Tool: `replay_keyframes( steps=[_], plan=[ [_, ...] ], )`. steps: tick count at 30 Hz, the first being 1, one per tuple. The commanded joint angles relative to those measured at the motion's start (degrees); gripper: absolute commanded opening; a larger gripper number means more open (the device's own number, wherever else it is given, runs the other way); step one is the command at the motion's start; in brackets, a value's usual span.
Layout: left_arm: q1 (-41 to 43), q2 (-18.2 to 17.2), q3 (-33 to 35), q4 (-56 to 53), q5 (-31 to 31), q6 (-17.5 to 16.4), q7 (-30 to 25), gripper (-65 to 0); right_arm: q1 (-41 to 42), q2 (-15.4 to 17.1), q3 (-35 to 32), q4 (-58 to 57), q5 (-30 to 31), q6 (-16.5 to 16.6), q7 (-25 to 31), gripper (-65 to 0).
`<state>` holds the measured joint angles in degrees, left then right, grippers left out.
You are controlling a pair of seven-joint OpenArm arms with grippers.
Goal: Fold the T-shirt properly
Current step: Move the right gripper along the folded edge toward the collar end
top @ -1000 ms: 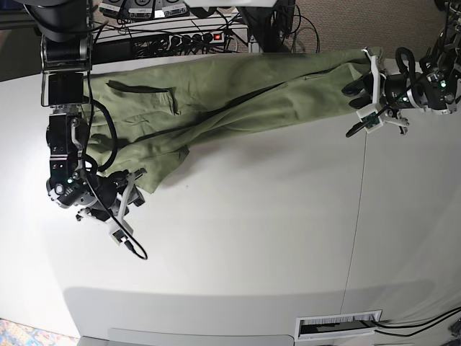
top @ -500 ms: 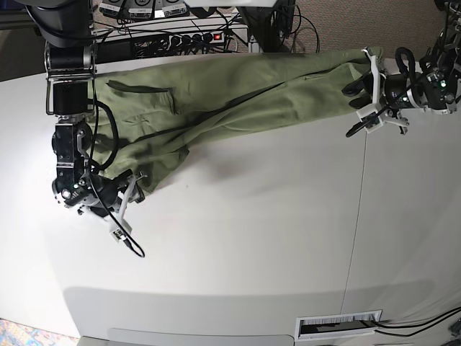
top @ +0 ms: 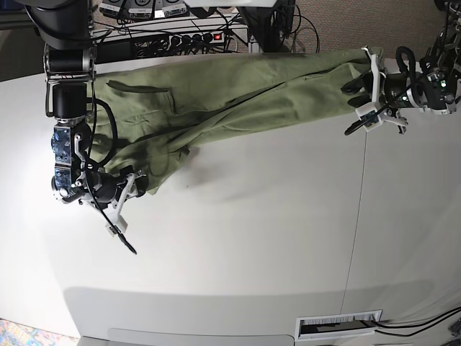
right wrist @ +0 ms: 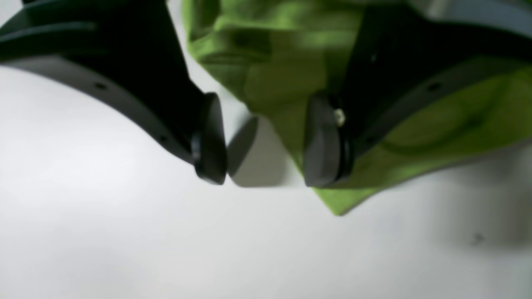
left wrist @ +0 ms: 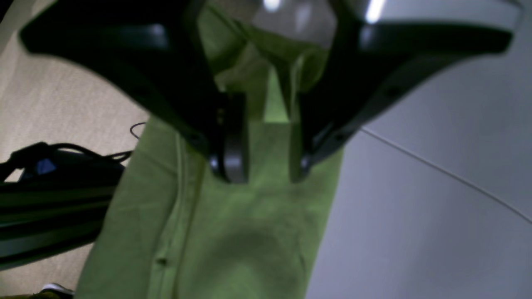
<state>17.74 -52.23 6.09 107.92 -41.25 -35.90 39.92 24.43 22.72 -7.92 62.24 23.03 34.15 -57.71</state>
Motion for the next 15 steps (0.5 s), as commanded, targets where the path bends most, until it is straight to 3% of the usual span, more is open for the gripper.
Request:
replay_keyframes(
  steps=[1, 5, 10, 15],
  plan=[
    [-0.3, -1.1, -0.7, 0.7, -0.8, -0.2, -1.0, -46.5, 0.8, 0.6, 0.1, 0.2, 1.2, 0.2, -2.6, -34.1],
    [-0.3, -1.1, -0.7, 0.7, -0.8, -0.2, -1.0, -46.5, 0.8, 0.6, 0.1, 0.2, 6.2, 0.2, -6.7, -41.6],
    [-0.3, -1.1, -0.7, 0.7, -0.8, -0.2, -1.0, -46.5, 0.8, 0.6, 0.1, 0.2, 6.6, 0.2, -8.1, -45.3],
    [-0.3, -1.1, -0.7, 0.7, -0.8, -0.2, -1.0, -46.5, 0.8, 0.6, 0.1, 0.3, 8.3, 0.2, -11.3, -54.8]
  ],
)
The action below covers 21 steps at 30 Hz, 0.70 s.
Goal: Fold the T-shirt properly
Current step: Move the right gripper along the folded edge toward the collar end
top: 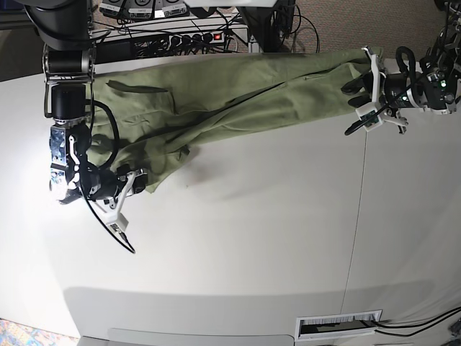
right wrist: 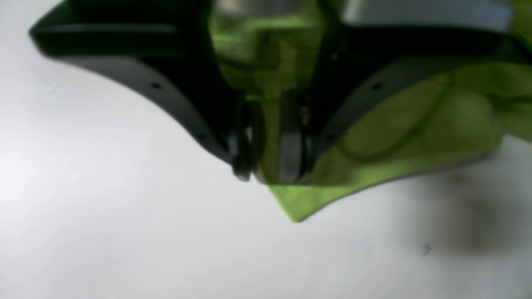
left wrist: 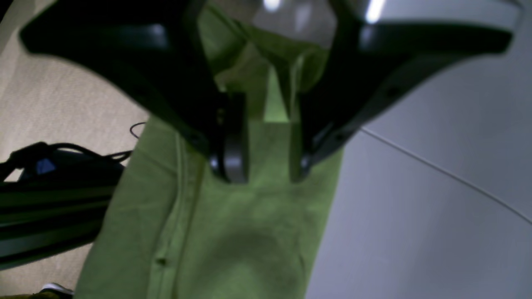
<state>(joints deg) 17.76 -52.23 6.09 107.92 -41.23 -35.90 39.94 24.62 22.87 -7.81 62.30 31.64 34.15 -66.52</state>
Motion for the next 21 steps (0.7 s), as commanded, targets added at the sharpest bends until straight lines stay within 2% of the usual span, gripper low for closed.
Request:
replay_keyframes(
  steps=[1, 4, 5, 15, 21],
  plan=[
    [-0.3, -1.1, -0.7, 0.7, -0.8, -0.2, -1.1, -46.5, 0.6, 0.5, 0.0, 0.2, 0.1, 0.2, -2.7, -56.5],
    [-0.3, -1.1, -0.7, 0.7, -0.8, -0.2, -1.0, -46.5, 0.7, 0.5, 0.0, 0.2, 0.1, 0.2, -2.8, -64.3],
    [-0.3, -1.1, -0.7, 0.7, -0.8, -0.2, -1.0, -46.5, 0.7, 0.5, 0.0, 0.2, 0.1, 0.2, -2.8, -65.0],
    [-0.3, -1.1, -0.7, 0.7, 1.2, 0.0, -1.8, -46.5, 2.0, 0.6, 0.0, 1.3, 0.9, 0.2, -3.2, -65.0],
    [-0.3, -1.1, -0.7, 0.7, 1.9, 0.0, -3.0, -46.5, 2.0, 1.3, 0.0, 5.9, 5.7, 0.3, -8.2, -65.0]
  ],
)
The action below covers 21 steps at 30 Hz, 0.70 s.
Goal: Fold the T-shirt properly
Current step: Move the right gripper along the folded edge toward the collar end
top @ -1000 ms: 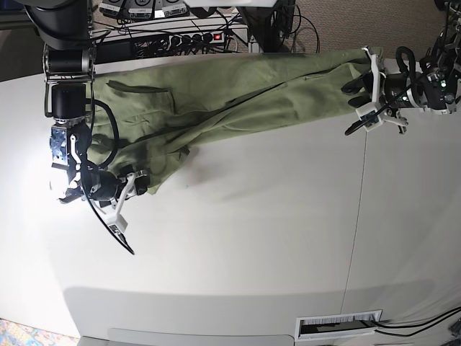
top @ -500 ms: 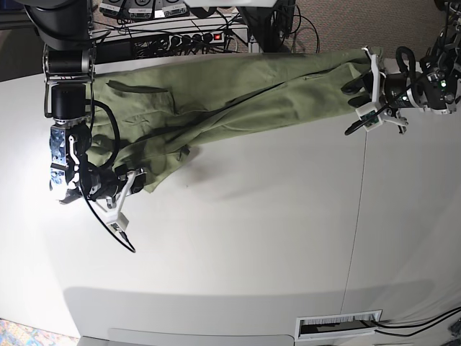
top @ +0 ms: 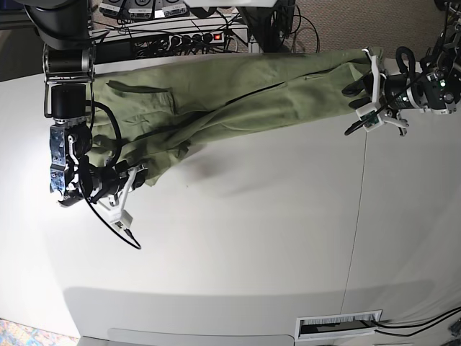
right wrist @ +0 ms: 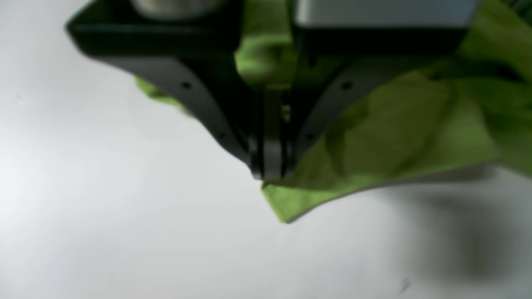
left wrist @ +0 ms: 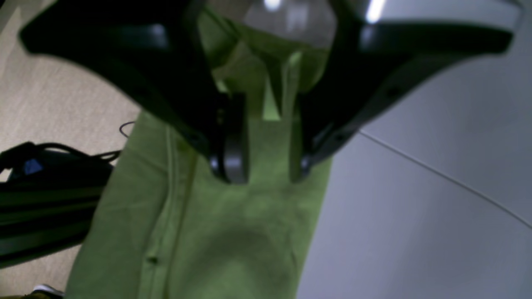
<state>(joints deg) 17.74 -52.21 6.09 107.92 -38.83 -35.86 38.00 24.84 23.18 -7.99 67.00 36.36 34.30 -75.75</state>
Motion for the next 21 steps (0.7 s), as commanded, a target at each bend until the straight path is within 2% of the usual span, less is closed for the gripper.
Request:
replay_keyframes(
  steps=[1, 4, 12, 18, 21],
  plan=[
    [-0.3, -1.1, -0.7, 0.7, -0.5, 0.0, -1.1, -46.5, 1.8, 1.3, 0.2, 2.2, 2.4, 0.2, -0.3, -65.0],
    [-0.3, -1.1, -0.7, 0.7, -0.3, 0.0, -1.2, -46.5, 1.7, 2.4, 0.2, 5.7, 5.2, 0.2, -3.0, -65.0],
    [-0.3, -1.1, -0.7, 0.7, 1.3, 0.0, -1.7, -46.5, -2.5, 6.2, 0.2, 11.4, 5.4, 0.1, -3.7, -65.0],
    [-0.3, -1.1, -0.7, 0.7, 1.4, 0.0, -2.0, -46.5, -8.4, 6.4, 0.2, 16.5, 6.3, 0.2, -4.3, -65.0],
    [-0.3, -1.1, -0.7, 0.6, 1.4, 1.7, -2.0, -46.5, -11.7, 6.3, 0.2, 20.3, 6.2, 0.2, -4.3, -65.0]
  ],
)
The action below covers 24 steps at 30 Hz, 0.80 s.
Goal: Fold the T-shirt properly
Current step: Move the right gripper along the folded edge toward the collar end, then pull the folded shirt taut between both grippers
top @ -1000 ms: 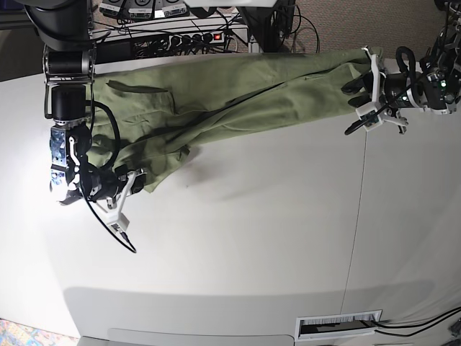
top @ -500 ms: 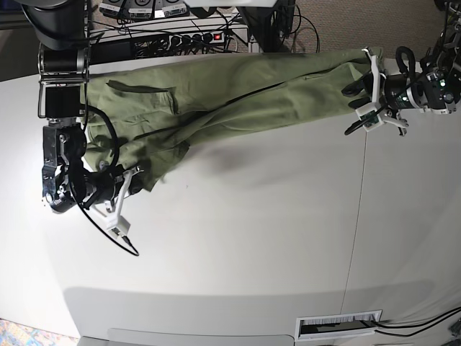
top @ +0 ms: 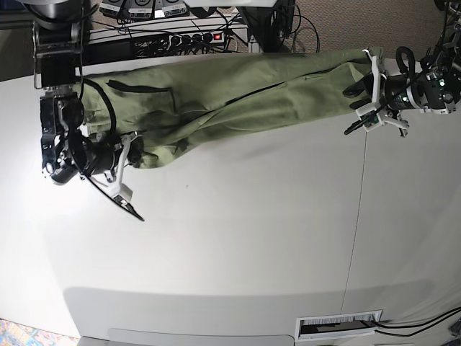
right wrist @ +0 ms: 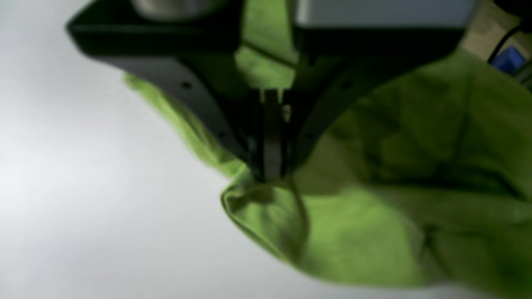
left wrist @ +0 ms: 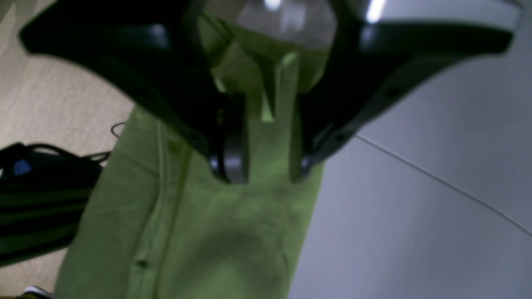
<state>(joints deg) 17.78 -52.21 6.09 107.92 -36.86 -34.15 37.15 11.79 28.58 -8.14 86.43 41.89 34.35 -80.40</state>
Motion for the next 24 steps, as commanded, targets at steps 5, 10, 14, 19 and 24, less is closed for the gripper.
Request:
replay_keyframes(
  steps=[5, 10, 14, 19, 24],
  plan=[
    [-0.3, -0.8, -0.7, 0.6, 0.3, 0.5, -1.2, -46.5, -4.5, 0.9, 1.9, 5.7, 0.3, 0.1, 0.4, -65.0],
    [-0.3, 1.4, -0.7, 0.5, 0.3, 0.5, -1.2, -46.5, -11.6, 0.9, 8.8, 11.1, 1.0, 0.1, 0.8, -65.0],
    [-0.3, 3.5, -0.7, -0.4, 0.3, 0.5, -1.2, -46.5, -17.9, 0.9, 15.6, 15.8, 2.5, 0.4, 1.5, -65.0],
    [-0.3, 4.0, -0.7, -0.9, 0.2, 0.5, -1.2, -46.5, -21.6, 0.9, 22.7, 20.7, 3.2, 2.1, 5.5, -65.0],
    [-0.3, 4.0, -0.7, -0.9, 0.2, 0.5, -1.3, -46.5, -21.7, 0.9, 24.4, 20.7, 4.6, 2.1, 4.5, -65.0]
  ],
)
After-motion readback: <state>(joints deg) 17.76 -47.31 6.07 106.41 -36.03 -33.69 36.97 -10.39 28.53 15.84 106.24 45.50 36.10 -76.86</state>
